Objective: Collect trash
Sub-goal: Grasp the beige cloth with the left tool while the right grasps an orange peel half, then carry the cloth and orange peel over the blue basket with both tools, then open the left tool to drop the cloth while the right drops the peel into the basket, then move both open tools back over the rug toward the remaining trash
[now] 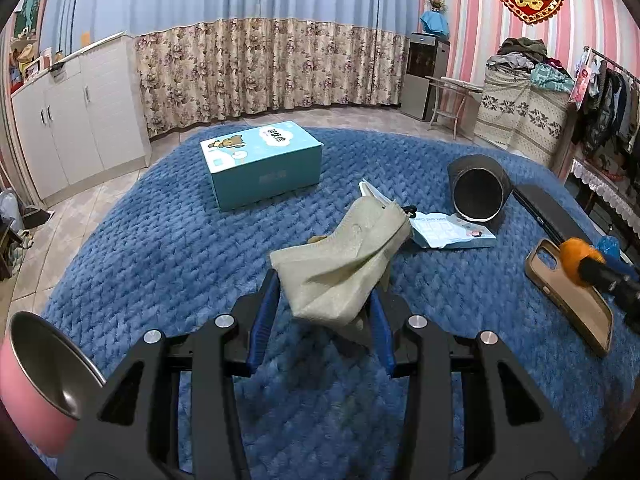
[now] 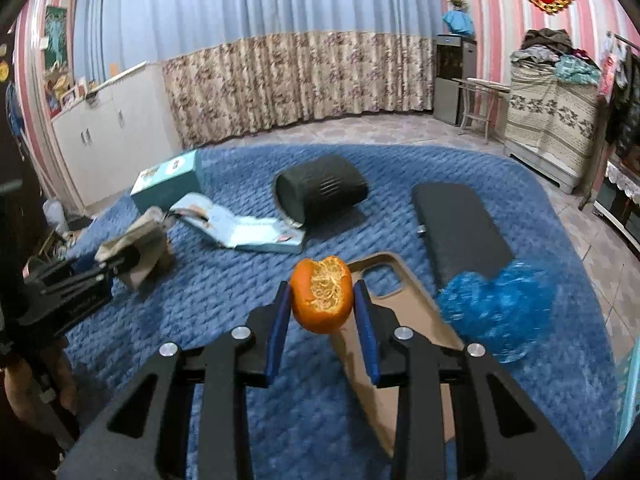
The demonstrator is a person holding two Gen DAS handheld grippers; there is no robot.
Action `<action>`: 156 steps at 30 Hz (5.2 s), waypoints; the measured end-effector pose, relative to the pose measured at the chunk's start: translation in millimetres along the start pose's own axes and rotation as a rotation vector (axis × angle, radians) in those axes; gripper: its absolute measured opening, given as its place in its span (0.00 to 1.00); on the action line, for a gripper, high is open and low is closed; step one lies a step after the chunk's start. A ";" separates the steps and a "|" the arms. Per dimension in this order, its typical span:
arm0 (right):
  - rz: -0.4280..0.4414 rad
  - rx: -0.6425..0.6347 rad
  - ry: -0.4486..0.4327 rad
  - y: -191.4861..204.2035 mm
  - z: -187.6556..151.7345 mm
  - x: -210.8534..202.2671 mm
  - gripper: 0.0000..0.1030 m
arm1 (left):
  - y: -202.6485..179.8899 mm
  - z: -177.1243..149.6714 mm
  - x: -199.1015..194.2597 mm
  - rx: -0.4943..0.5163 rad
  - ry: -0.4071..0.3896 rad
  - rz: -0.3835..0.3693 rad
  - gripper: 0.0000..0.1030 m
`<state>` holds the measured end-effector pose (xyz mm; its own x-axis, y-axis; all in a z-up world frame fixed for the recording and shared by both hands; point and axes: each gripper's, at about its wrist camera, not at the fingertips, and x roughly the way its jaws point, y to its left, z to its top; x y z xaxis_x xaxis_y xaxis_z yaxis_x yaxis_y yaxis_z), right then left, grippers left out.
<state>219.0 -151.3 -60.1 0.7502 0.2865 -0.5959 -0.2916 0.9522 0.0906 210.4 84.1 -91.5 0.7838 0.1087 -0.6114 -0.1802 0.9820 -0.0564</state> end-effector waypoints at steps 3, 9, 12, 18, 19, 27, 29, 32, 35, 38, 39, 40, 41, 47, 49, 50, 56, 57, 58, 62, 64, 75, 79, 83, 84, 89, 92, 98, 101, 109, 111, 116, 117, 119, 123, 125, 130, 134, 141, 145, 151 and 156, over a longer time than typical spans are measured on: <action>-0.013 0.027 -0.019 -12.0 1.7 -6.8 0.31 | -1.2 0.4 0.1 0.002 0.001 -0.002 0.40; -0.082 0.072 -0.062 -41.2 -0.7 -34.2 0.31 | -9.3 4.2 -6.7 0.035 -0.030 0.005 0.40; -0.122 0.107 -0.092 -61.8 -2.0 -53.2 0.31 | -18.0 11.2 -18.1 0.050 -0.057 -0.022 0.40; -0.221 0.174 -0.169 -104.1 -5.4 -98.0 0.31 | -48.7 32.0 -50.5 0.088 -0.143 -0.117 0.40; -0.233 0.186 -0.181 -110.3 -6.4 -104.7 0.31 | -55.8 34.8 -54.9 0.100 -0.156 -0.132 0.40; -0.340 0.328 -0.278 -170.5 -31.6 -171.8 0.31 | -122.3 44.6 -82.6 0.160 -0.194 -0.294 0.40; -0.360 0.343 -0.287 -182.1 -37.0 -182.6 0.31 | -139.7 42.2 -87.9 0.185 -0.201 -0.317 0.40; -0.392 0.382 -0.304 -202.1 -45.9 -197.3 0.31 | -172.2 39.1 -94.7 0.227 -0.199 -0.374 0.40; -0.426 0.421 -0.316 -217.2 -52.4 -204.9 0.31 | -206.0 32.9 -103.5 0.278 -0.203 -0.418 0.40; -0.485 0.433 -0.309 -230.2 -56.7 -211.0 0.31 | -238.7 26.9 -109.0 0.314 -0.202 -0.462 0.40; -0.517 0.438 -0.302 -236.8 -58.8 -213.3 0.31 | -252.4 23.8 -110.7 0.326 -0.198 -0.485 0.40; -0.538 0.442 -0.297 -241.5 -59.9 -215.1 0.31 | -261.1 22.0 -110.9 0.332 -0.195 -0.497 0.40; -0.556 0.446 -0.292 -245.7 -61.2 -217.6 0.31 | -273.5 18.8 -111.7 0.342 -0.191 -0.516 0.40; -0.628 0.532 -0.264 -281.0 -81.4 -233.3 0.31 | -334.5 2.9 -110.0 0.412 -0.180 -0.574 0.40; -0.644 0.554 -0.252 -292.1 -87.4 -235.8 0.31 | -352.2 -0.1 -108.5 0.431 -0.174 -0.587 0.40; -0.650 0.562 -0.248 -295.7 -89.7 -236.9 0.31 | -360.5 -2.6 -108.2 0.440 -0.169 -0.593 0.40; -0.653 0.618 -0.234 -319.4 -100.5 -237.9 0.31 | -405.4 -16.1 -101.8 0.506 -0.148 -0.617 0.40; -0.650 0.626 -0.227 -322.2 -102.3 -236.3 0.31 | -412.8 -18.9 -99.7 0.512 -0.137 -0.622 0.40; -0.651 0.632 -0.220 -324.4 -103.6 -234.4 0.31 | -416.1 -19.9 -99.0 0.513 -0.126 -0.628 0.40; -0.668 0.645 -0.211 -330.2 -107.0 -233.1 0.31 | -441.4 -26.6 -95.6 0.532 -0.093 -0.659 0.40; -0.678 0.661 -0.204 -334.4 -109.5 -232.2 0.31 | -456.5 -34.1 -97.2 0.561 -0.094 -0.668 0.40; -0.688 0.710 -0.186 -343.7 -118.0 -228.3 0.31 | -496.6 -62.2 -85.8 0.635 -0.045 -0.698 0.44; -0.683 0.720 -0.188 -343.5 -118.7 -227.7 0.31 | -495.5 -59.7 -81.7 0.634 -0.034 -0.693 0.59; -0.680 0.712 -0.187 -342.5 -118.4 -224.5 0.31 | -491.3 -57.7 -80.9 0.634 -0.038 -0.680 0.70; -0.681 0.708 -0.186 -341.7 -117.7 -223.5 0.31 | -488.7 -55.9 -81.5 0.632 -0.048 -0.671 0.74; -0.687 0.692 -0.172 -338.9 -116.4 -217.4 0.31 | -471.1 -40.4 -82.6 0.594 -0.097 -0.622 0.89; -0.690 0.675 -0.166 -335.9 -112.9 -213.6 0.31 | -459.9 -28.8 -80.2 0.573 -0.105 -0.599 0.91; -0.670 0.610 -0.140 -322.4 -97.2 -196.7 0.34 | -434.1 -10.7 -77.6 0.517 -0.132 -0.540 0.95; -0.679 0.584 -0.123 -317.7 -92.6 -191.6 0.37 | -422.0 -3.9 -75.7 0.489 -0.121 -0.533 0.95; -0.695 0.580 -0.119 -315.4 -90.0 -192.0 0.69 | -396.8 9.2 -70.3 0.430 -0.123 -0.498 0.95; -0.705 0.572 -0.118 -313.6 -88.2 -191.4 0.73 | -391.2 11.3 -69.1 0.420 -0.119 -0.493 0.95; -0.705 0.562 -0.127 -312.3 -84.9 -191.9 0.79 | -377.4 15.9 -74.9 0.397 -0.136 -0.485 0.95; -0.704 0.559 -0.131 -310.9 -83.7 -192.0 0.80 | -373.8 18.3 -77.0 0.392 -0.142 -0.483 0.95; -0.700 0.554 -0.139 -308.2 -81.1 -191.8 0.81 | -368.3 21.8 -80.0 0.384 -0.149 -0.480 0.95; -0.682 0.533 -0.159 -296.8 -72.7 -190.2 0.83 | -351.5 28.5 -84.1 0.364 -0.156 -0.460 0.95; -0.674 0.514 -0.163 -289.4 -67.4 -188.1 0.83 | -342.8 30.6 -85.1 0.352 -0.153 -0.450 0.95; -0.643 0.454 -0.176 -264.9 -50.7 -181.4 0.83 | -309.4 38.5 -91.6 0.321 -0.174 -0.404 0.95; -0.621 0.415 -0.178 -246.6 -40.2 -176.1 0.83 | -277.8 46.1 -98.9 0.287 -0.189 -0.377 0.95; -0.563 0.346 -0.184 -204.9 -19.8 -165.1 0.83 | -226.2 50.7 -103.2 0.232 -0.197 -0.300 0.95; -0.525 0.305 -0.187 -178.6 -11.5 -154.9 0.83 | -194.5 52.9 -103.3 0.200 -0.194 -0.262 0.95; -0.456 0.258 -0.168 -142.3 -5.5 -133.8 0.83 | -143.5 46.4 -100.6 0.158 -0.182 -0.210 0.95; -0.410 0.187 -0.143 -111.0 -0.4 -114.5 0.83 | -103.7 38.6 -90.1 0.132 -0.156 -0.143 0.95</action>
<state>165.2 -289.9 -2.3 0.8590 -0.1182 -0.4982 0.1482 0.9887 0.0209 181.4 -21.6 -0.1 0.8800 -0.0205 -0.4745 0.0104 0.9997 -0.0238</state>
